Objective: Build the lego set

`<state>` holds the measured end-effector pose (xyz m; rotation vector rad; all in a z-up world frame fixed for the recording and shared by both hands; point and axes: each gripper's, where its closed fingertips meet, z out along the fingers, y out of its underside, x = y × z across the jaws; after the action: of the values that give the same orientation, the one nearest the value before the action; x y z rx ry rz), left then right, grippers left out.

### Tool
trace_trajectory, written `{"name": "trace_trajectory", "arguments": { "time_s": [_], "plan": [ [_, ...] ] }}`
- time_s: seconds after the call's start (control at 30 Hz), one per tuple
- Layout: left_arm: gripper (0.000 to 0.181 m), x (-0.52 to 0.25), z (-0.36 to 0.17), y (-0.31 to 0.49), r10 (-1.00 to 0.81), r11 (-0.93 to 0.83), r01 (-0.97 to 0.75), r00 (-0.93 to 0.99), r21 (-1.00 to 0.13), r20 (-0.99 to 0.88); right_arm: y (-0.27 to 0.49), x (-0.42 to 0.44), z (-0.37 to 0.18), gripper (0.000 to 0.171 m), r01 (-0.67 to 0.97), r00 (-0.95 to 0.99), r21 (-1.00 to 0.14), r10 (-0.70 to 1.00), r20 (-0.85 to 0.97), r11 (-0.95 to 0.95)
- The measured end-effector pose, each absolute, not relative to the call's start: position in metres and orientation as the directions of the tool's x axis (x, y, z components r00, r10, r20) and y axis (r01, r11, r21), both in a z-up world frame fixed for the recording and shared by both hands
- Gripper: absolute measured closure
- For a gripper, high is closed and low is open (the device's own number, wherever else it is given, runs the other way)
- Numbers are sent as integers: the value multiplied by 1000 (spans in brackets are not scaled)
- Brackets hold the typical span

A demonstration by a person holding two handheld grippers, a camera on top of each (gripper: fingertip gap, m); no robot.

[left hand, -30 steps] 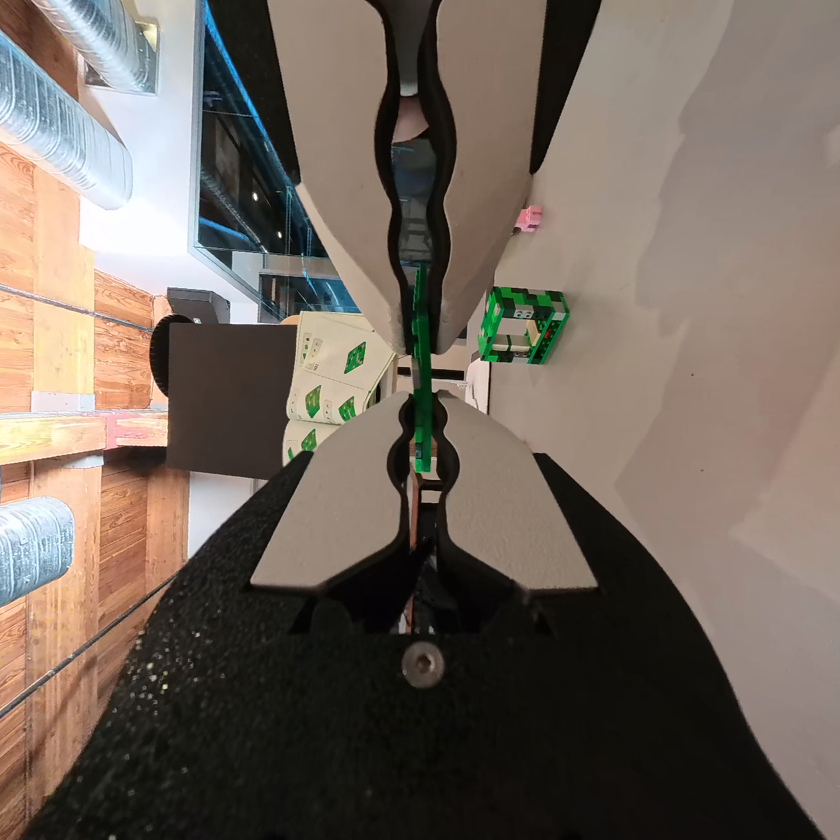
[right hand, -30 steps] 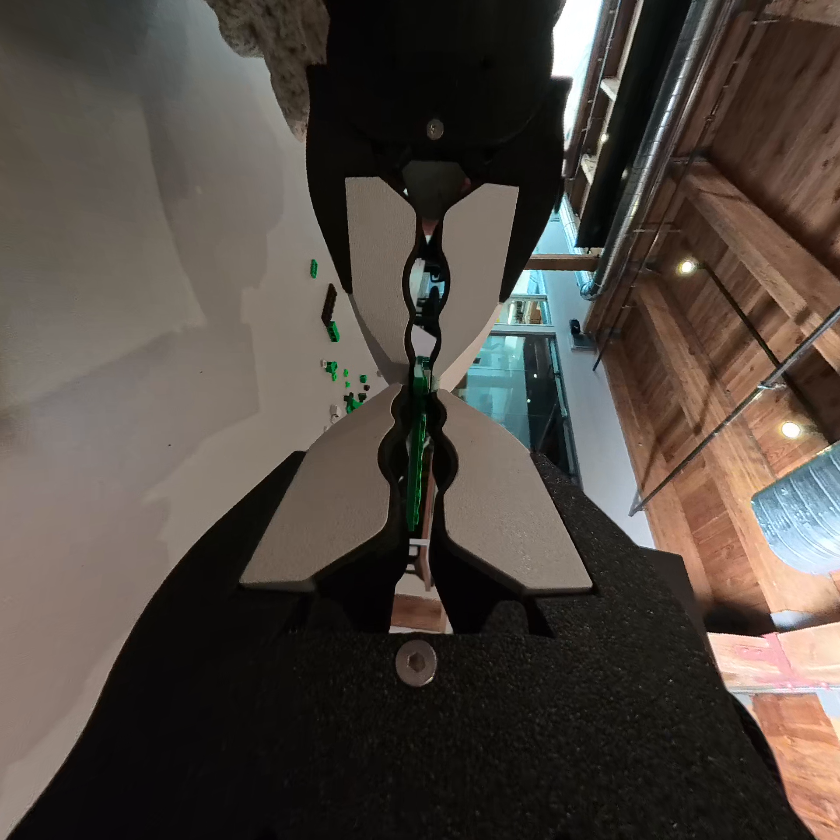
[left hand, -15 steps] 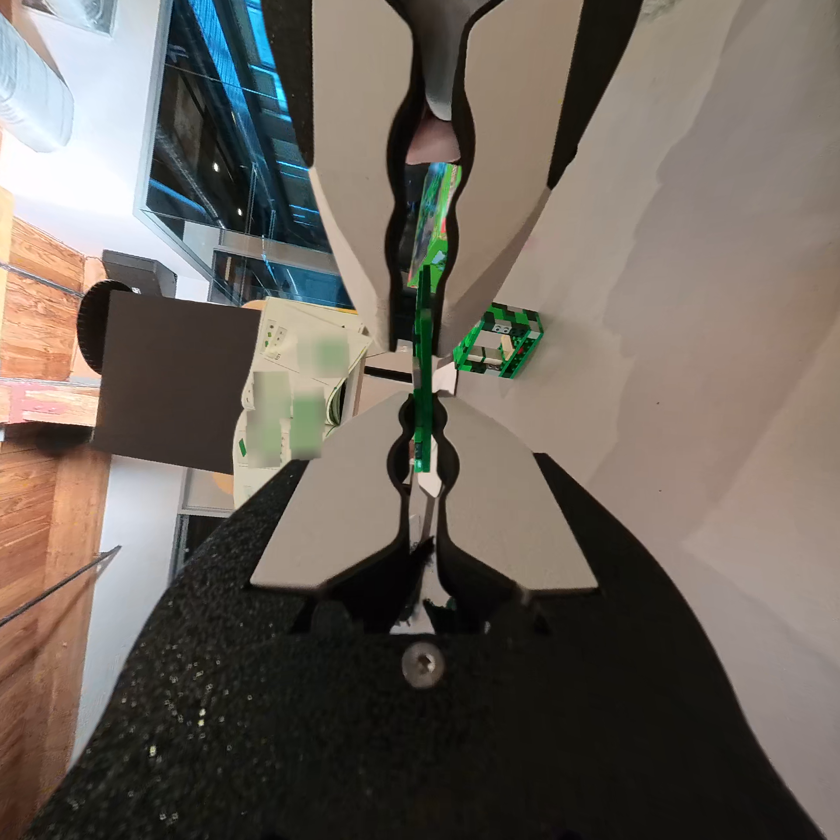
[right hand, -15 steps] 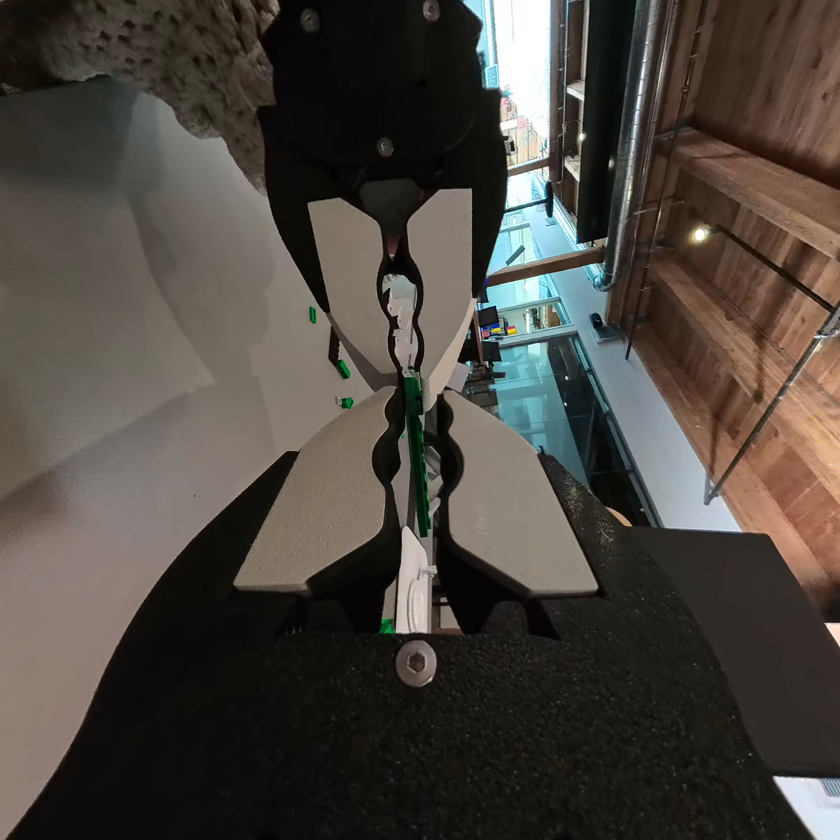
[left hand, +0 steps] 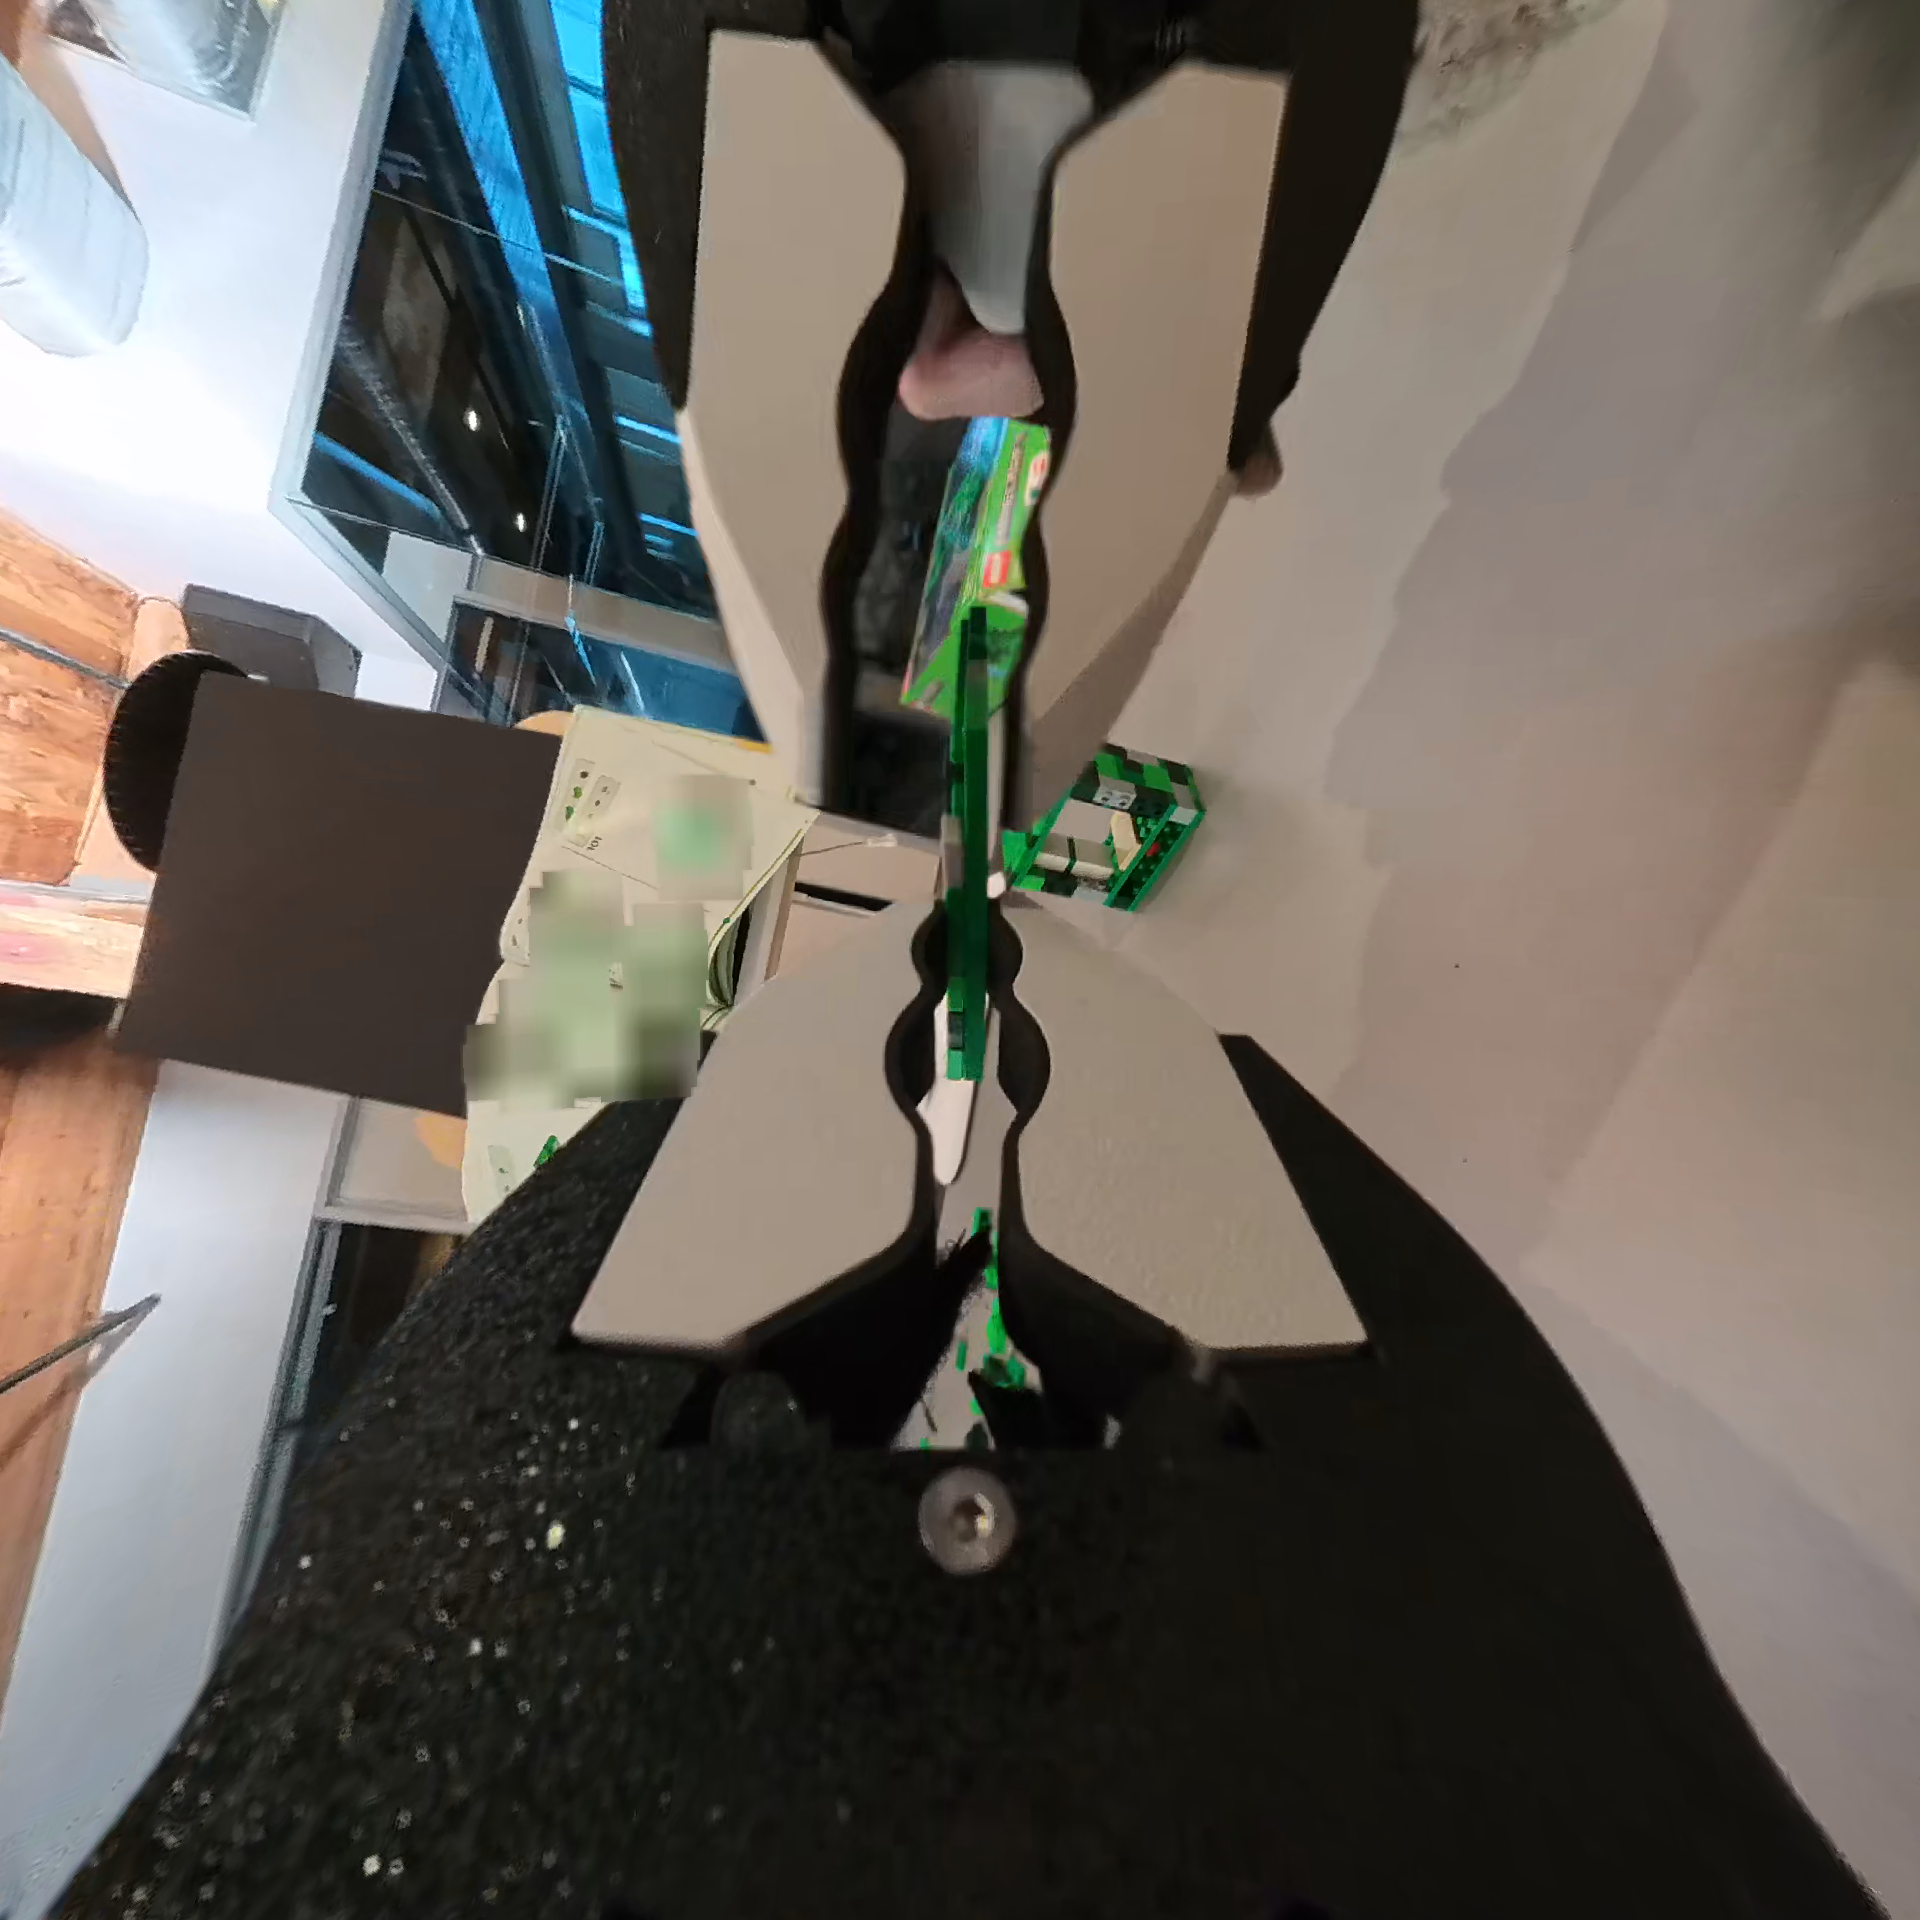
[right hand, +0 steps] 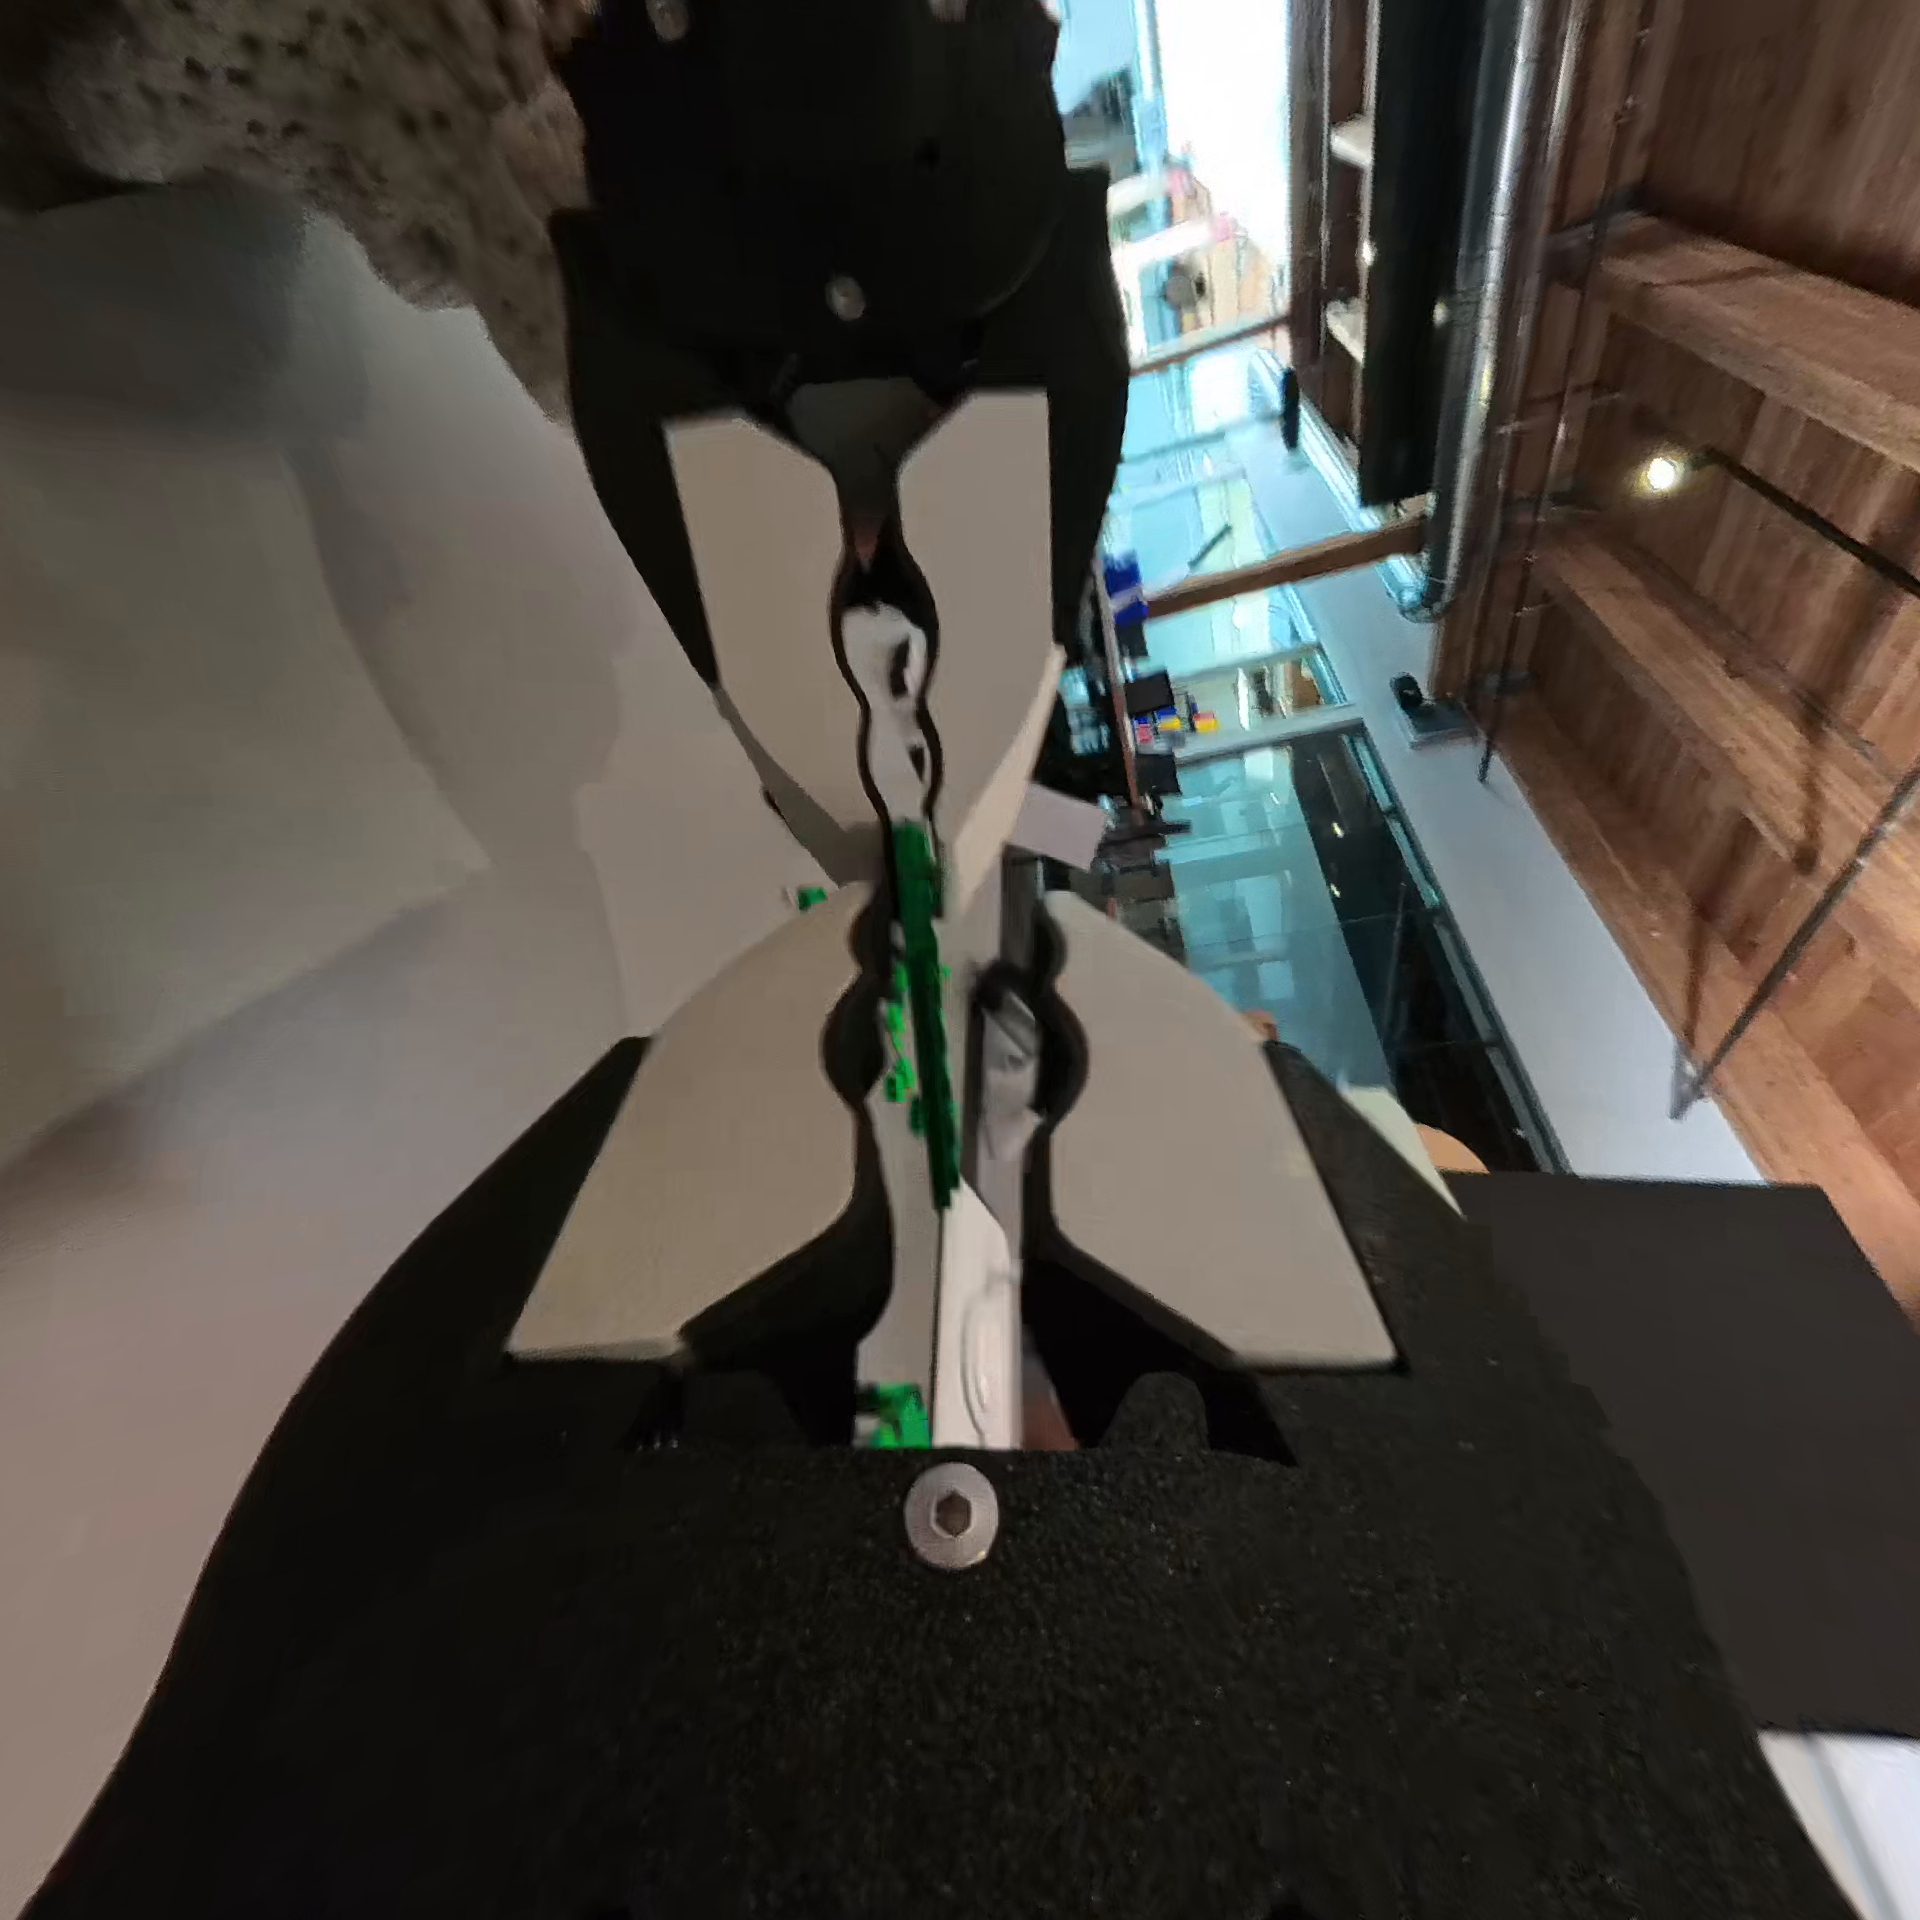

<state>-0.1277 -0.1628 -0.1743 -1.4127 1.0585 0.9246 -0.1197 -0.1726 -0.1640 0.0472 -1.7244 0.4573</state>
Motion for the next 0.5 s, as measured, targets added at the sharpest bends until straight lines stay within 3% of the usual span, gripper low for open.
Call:
{"name": "trace_trajectory", "arguments": {
  "time_s": [0.03,0.1,0.17,0.27,0.33,0.4,0.5],
  "plan": [
    [175,-127,-173,-163,-108,9,-947,318,-321,-942,-165,-123,-165,135,-242,-210,-246,197,958,938],
    [175,-125,-170,-165,-109,47,-926,369,-376,-923,-153,-127,-165,135,-205,-192,-219,181,965,954],
    [175,-124,-166,-165,-105,65,-903,416,-424,-903,-151,-127,-166,156,-202,-191,-226,188,964,953],
    [171,-127,-158,-163,-84,75,-858,503,-509,-860,-150,-130,-165,165,-195,-189,-269,233,954,943],
    [151,-133,-154,-161,-78,62,-806,584,-588,-808,-147,-133,-162,165,-177,-212,-380,342,915,908],
    [136,-138,-153,-159,-103,43,-727,679,-685,-727,-145,-135,-160,165,-157,-309,-597,535,786,787],
    [132,-140,-149,-157,-178,37,-535,828,-844,-532,-147,-133,-154,165,-101,-494,-875,740,457,473]
  ]
}}
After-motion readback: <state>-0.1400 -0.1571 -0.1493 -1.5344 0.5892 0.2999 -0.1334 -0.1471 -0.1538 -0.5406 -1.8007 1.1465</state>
